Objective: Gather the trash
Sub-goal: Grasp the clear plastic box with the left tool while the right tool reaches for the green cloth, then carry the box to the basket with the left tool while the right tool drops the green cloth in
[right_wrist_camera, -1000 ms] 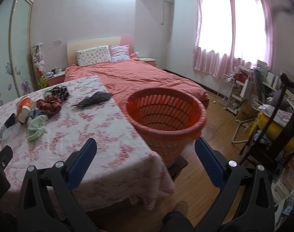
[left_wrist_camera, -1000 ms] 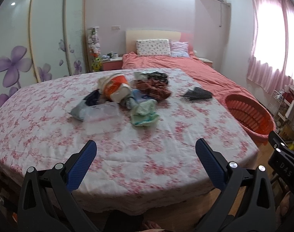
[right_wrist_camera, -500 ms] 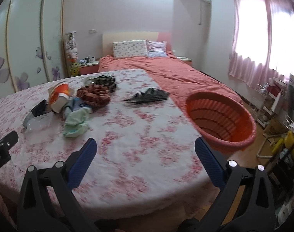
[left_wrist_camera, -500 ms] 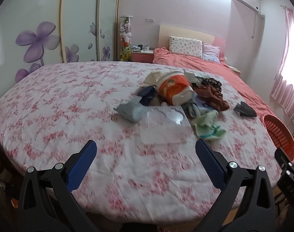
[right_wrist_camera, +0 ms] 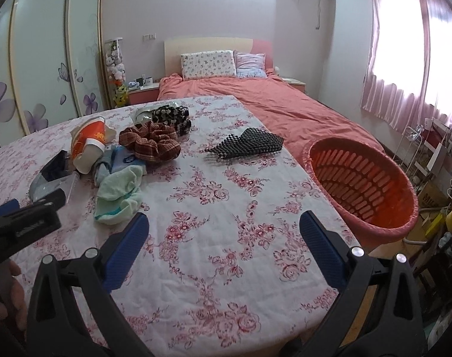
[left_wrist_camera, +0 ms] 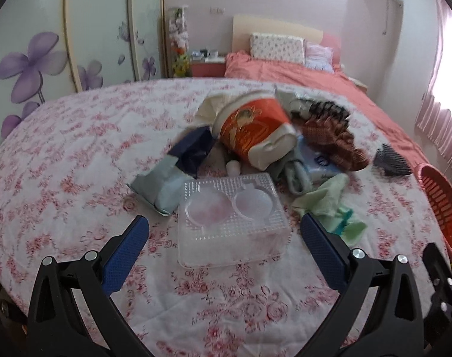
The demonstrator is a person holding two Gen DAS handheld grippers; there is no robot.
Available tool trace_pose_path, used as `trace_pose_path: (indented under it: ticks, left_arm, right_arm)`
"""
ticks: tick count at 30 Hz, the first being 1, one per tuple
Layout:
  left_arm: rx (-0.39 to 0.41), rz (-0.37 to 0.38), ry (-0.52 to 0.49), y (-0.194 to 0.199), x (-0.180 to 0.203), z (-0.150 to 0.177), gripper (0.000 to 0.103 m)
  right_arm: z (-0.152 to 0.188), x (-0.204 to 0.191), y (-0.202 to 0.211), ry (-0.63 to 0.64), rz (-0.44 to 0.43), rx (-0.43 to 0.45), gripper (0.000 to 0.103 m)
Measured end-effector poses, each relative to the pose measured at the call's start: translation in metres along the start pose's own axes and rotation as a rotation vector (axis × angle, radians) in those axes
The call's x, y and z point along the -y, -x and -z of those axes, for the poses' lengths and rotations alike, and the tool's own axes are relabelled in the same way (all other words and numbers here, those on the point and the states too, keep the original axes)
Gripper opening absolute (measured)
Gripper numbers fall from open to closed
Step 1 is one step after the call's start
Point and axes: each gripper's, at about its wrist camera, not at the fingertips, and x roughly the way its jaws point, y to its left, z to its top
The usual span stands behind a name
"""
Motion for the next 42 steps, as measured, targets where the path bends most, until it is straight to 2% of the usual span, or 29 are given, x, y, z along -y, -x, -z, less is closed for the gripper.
trace_pose_path:
  ticks: [4,8,9,16,20,26,33,34,35,37,39,42]
  left_arm:
    - [-0.049,0.012,0.029,-0.015,-0.005,-0.002,0.097]
    - [-0.086,0.026,0.04,-0.027,-0.003,-0.003,0.085]
    - [-0.089,0.029,0.042,-0.029,-0.003,-0.003,0.085]
    - [-0.056,0.052,0.044,-0.021,-0.003,-0.002,0.084]
    - [-0.021,0.053,0.032,-0.009,-0.006,-0.004,0.084]
    - [0.034,0.066,0.028,0.012,-0.015,-0.01,0.084]
    - [0.06,0.076,0.05,0.023,-0.025,-0.016,0.084]
    - [0.064,0.078,0.052,0.024,-0.026,-0.016,0.084]
    - [0.067,0.08,0.053,0.025,-0.026,-0.017,0.084]
    - [0.071,0.082,0.052,0.027,-0.026,-0.017,0.084]
    - [0.074,0.088,0.051,0.029,-0.025,-0.017,0.084]
    - [0.081,0.098,0.042,0.032,-0.02,-0.018,0.084]
  right_arm:
    - [-0.002,0.001,-0.008,-0.003,-0.014,-0.009,0.099]
    - [-0.006,0.001,-0.014,-0.009,-0.025,-0.012,0.099]
    - [-0.007,0.001,-0.015,-0.011,-0.03,-0.013,0.099]
    - [-0.015,-0.007,-0.023,-0.001,-0.064,-0.015,0.099]
    - [-0.019,-0.02,-0.027,0.015,-0.108,-0.025,0.094]
    - [-0.022,-0.05,-0.049,0.044,-0.209,-0.11,0.073]
    - [-0.013,-0.073,-0.068,0.096,-0.254,-0.205,0.05]
    - [-0.012,-0.073,-0.07,0.096,-0.257,-0.218,0.042]
    - [-0.011,-0.073,-0.072,0.095,-0.263,-0.223,0.04]
    - [-0.011,-0.073,-0.069,0.105,-0.282,-0.217,0.013]
    - [-0.01,-0.071,-0.065,0.106,-0.282,-0.207,0.008]
    - [-0.011,-0.061,-0.057,0.093,-0.265,-0.178,0.006]
